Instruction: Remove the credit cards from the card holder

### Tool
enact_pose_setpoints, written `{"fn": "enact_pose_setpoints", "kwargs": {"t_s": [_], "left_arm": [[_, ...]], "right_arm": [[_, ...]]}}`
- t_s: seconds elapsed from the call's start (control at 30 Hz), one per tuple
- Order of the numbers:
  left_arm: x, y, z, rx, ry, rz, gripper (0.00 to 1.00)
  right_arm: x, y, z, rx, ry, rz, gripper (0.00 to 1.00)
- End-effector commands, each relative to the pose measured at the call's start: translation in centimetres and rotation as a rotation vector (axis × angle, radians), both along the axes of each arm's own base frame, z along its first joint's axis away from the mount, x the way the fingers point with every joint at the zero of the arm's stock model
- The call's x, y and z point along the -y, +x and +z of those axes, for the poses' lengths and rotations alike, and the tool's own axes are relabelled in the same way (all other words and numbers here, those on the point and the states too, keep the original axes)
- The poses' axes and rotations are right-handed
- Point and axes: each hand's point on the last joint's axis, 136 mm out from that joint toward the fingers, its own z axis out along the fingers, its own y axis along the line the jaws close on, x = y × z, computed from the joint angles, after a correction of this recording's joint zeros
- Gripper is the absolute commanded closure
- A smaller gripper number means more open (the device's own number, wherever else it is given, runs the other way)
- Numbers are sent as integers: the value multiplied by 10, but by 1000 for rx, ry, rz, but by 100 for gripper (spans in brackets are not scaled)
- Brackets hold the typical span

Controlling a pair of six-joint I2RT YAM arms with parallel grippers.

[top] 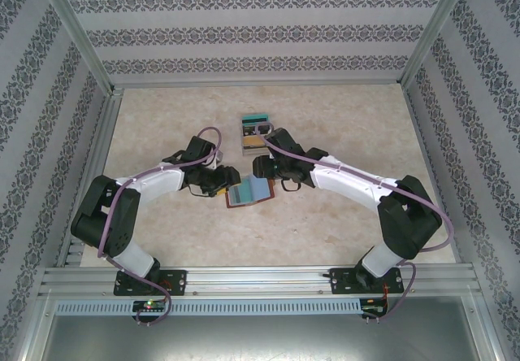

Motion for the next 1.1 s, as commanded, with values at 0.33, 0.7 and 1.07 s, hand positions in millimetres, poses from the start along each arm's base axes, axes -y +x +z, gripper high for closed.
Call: {"fn": "enact_pose_setpoints", "kwargs": {"t_s": [0.33,0.7,1.07], "left_arm": [[-1,2,-5,-2,-16,17,58],[4,4,-16,-29,-32,2,58],[5,5,-22,-39,-32,6,58]], "right_arm": [[-22,-13,-32,-118,-31,105,83],[-1,-17,-73,-189,-131,73,88],[-20,-18,-69,-182,-64,117,91]]}}
